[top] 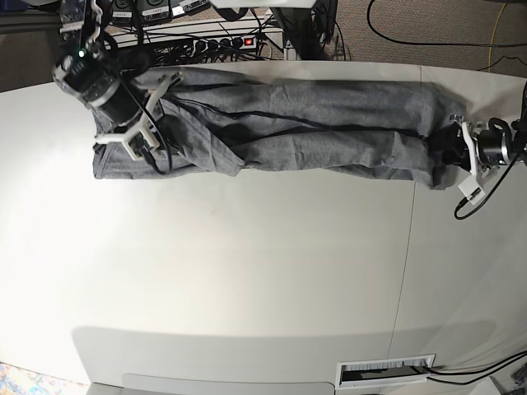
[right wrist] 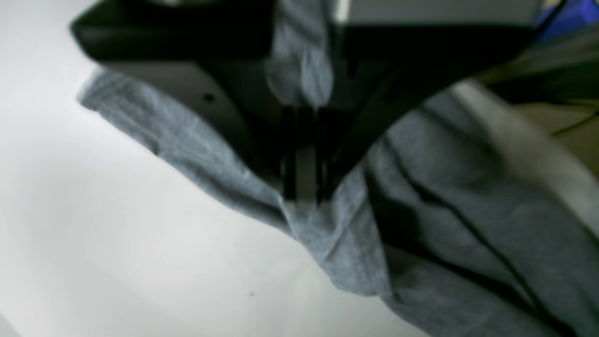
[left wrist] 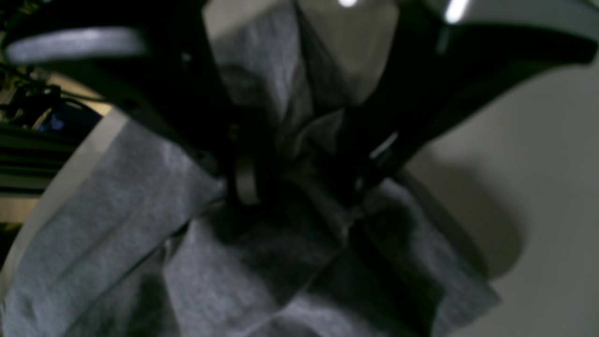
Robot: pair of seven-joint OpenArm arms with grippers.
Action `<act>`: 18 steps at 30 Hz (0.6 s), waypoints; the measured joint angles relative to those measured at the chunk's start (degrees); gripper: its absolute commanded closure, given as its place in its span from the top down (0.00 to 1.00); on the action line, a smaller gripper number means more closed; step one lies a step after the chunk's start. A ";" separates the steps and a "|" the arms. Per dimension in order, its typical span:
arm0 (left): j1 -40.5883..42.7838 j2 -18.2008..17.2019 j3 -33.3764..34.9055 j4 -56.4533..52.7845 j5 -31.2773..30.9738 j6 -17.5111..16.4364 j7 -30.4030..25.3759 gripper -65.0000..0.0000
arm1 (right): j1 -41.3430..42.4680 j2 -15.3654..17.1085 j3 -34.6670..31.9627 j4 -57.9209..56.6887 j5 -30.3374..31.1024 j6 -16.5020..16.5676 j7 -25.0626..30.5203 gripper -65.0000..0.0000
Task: Fold the T-shirt properly
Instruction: 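Hold the strip end with the right gripper while the left grips the other end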
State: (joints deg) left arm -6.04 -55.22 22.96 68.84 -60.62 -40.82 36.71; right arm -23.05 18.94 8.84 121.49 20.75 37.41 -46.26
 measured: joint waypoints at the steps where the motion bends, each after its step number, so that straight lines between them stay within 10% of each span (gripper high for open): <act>1: 0.17 0.31 -1.09 0.09 -0.02 0.04 1.29 0.42 | 0.92 -0.02 -0.44 -1.66 -0.35 -0.09 0.00 0.00; 18: 2.29 0.94 -20.98 -1.03 0.92 5.40 14.45 0.42 | 6.91 -0.07 -1.31 -16.41 -8.09 -0.24 1.75 0.00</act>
State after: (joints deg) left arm -3.75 -54.28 1.98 67.81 -59.70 -35.42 51.16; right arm -16.14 18.87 7.53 105.08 12.67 37.17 -44.51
